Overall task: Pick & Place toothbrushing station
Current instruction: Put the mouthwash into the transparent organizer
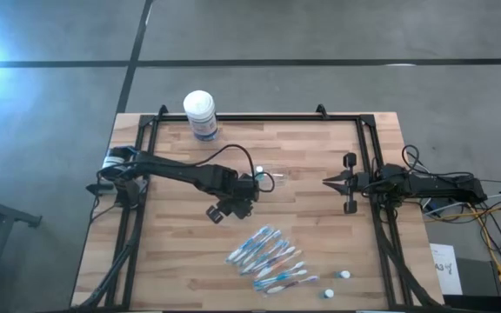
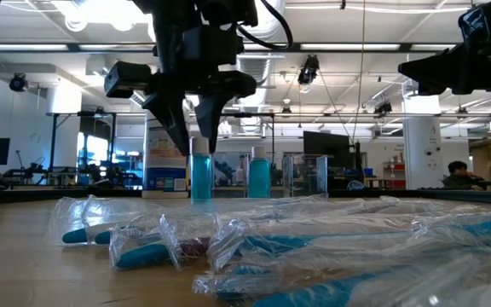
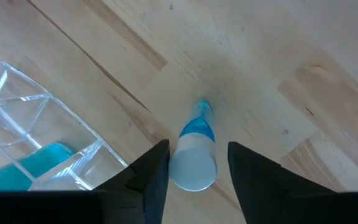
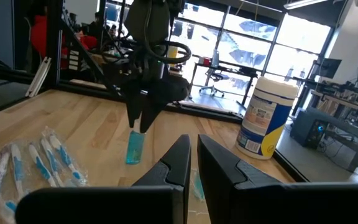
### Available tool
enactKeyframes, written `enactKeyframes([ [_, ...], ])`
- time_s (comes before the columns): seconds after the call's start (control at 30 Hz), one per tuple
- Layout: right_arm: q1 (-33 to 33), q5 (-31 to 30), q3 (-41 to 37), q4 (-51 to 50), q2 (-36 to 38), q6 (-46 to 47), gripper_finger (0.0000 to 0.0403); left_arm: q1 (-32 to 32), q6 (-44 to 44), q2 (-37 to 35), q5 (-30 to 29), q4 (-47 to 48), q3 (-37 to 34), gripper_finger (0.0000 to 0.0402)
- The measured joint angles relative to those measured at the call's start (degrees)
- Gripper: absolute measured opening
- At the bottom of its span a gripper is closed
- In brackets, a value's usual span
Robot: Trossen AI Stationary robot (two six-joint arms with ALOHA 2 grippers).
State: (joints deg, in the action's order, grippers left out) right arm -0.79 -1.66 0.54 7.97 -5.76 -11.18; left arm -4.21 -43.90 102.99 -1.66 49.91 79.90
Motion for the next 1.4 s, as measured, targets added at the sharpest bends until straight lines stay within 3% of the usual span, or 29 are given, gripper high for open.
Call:
enactKeyframes([
  [0.37, -0.01, 0.0, 0.0, -0.02, 0.0, 0.0, 0.0028, 0.02, 0.25, 0.01, 0.47, -1.49, -0.57, 0.0099],
  [0.77, 0.0, 0.01, 0.0, 0.0, -0.02, 0.02, 0.0028, 0.02, 7.01, -1.4, 2.31, -0.71, 0.0, 0.0098],
  [1.13, 0.01, 0.03, 0.0, -0.09, -0.04, 0.24, 0.0028, 0.49, 18.98, -15.49, 3.16, -0.12, -2.36, 0.0098],
  [1.4, -0.01, 0.03, -0.01, -0.07, -0.03, 0.45, 0.0028, 3.32, 31.56, -33.56, 5.53, -13.87, -18.95, 0.0098],
])
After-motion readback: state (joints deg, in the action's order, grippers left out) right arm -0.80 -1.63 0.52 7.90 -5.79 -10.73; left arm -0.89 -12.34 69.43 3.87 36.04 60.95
